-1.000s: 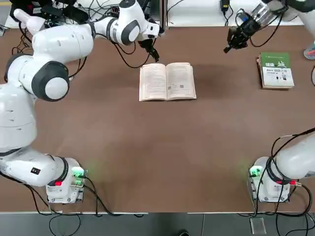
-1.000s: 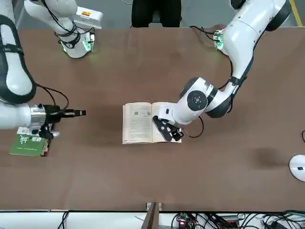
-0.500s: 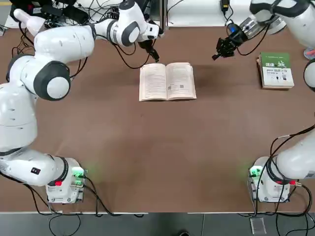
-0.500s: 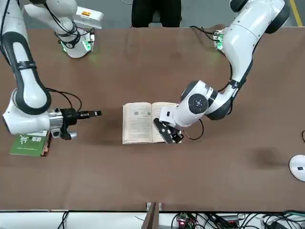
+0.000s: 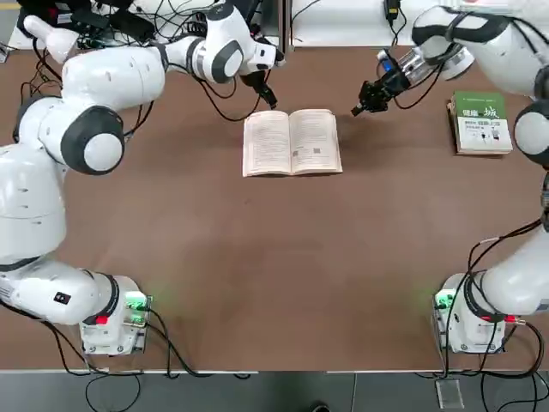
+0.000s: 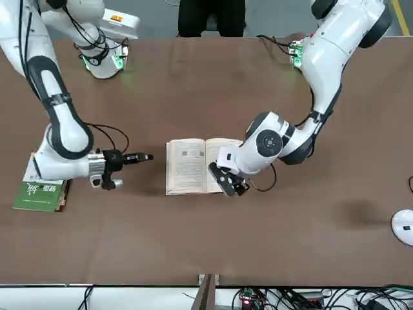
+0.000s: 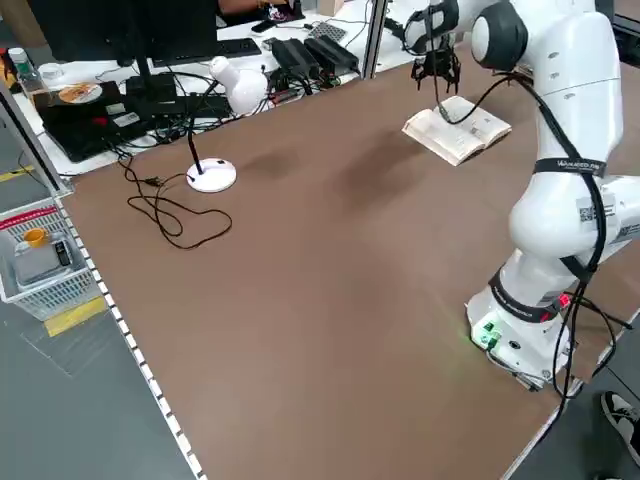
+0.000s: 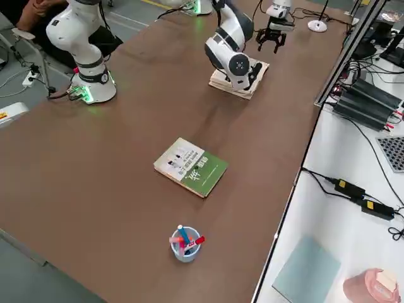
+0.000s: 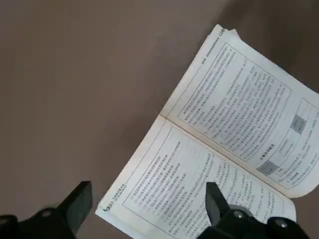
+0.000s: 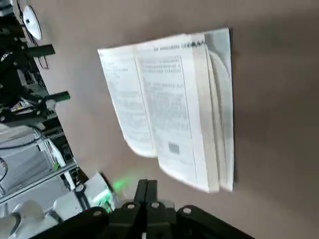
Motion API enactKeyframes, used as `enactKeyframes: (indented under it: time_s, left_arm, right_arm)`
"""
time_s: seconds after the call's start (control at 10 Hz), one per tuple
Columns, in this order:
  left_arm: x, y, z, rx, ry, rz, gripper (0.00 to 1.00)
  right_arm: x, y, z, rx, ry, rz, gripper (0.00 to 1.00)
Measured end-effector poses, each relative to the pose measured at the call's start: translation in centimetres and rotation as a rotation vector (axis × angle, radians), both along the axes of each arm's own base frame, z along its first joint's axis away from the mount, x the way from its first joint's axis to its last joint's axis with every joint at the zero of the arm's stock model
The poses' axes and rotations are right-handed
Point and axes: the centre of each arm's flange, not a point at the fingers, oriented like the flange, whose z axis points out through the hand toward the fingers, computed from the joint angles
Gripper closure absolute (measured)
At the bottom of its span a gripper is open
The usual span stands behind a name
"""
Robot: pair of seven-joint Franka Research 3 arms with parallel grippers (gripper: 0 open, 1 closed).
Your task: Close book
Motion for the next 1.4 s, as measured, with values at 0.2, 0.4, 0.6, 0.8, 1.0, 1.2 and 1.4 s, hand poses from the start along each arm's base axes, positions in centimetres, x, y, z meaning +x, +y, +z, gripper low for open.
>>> enactKeyframes:
  time_s: [0.2, 0.4, 0.6, 0.8, 1.0, 1.2, 1.4]
  left_arm:
    - [0.1, 0.0, -0.8, -0.003, 0.0, 0.003, 0.0]
    - [0.1, 0.0, -1.5, -0.006, 0.001, 0.006, 0.0]
    - [0.1, 0.0, -1.7, -0.007, 0.0, 0.007, 0.0]
    - [0.1, -0.1, -1.9, -0.011, 0.002, 0.011, 0.0]
    - [0.2, -0.1, -2.3, -0.021, 0.004, 0.019, 0.0]
    - [0.2, -0.2, -3.0, -0.027, 0.002, 0.021, 0.0]
    - [0.2, -0.2, -3.8, -0.029, 0.002, 0.023, 0.0]
  right_arm:
    - [-0.1, 1.0, -1.4, -0.009, -0.059, -0.005, 0.99]
    - [-0.4, 1.3, -2.5, -0.006, -0.113, 0.003, 0.99]
    - [-0.9, 1.2, -3.6, 0.022, -0.15, 0.007, 0.99]
    - [-1.4, 1.5, -5.2, 0.066, -0.152, -0.013, 0.99]
    - [-1.8, 2.4, -6.7, 0.102, -0.164, -0.039, 0.99]
    - [-2.3, 3.5, -8.2, 0.096, -0.173, -0.053, 0.99]
    - [-2.7, 4.2, -9.2, 0.086, -0.166, -0.052, 0.99]
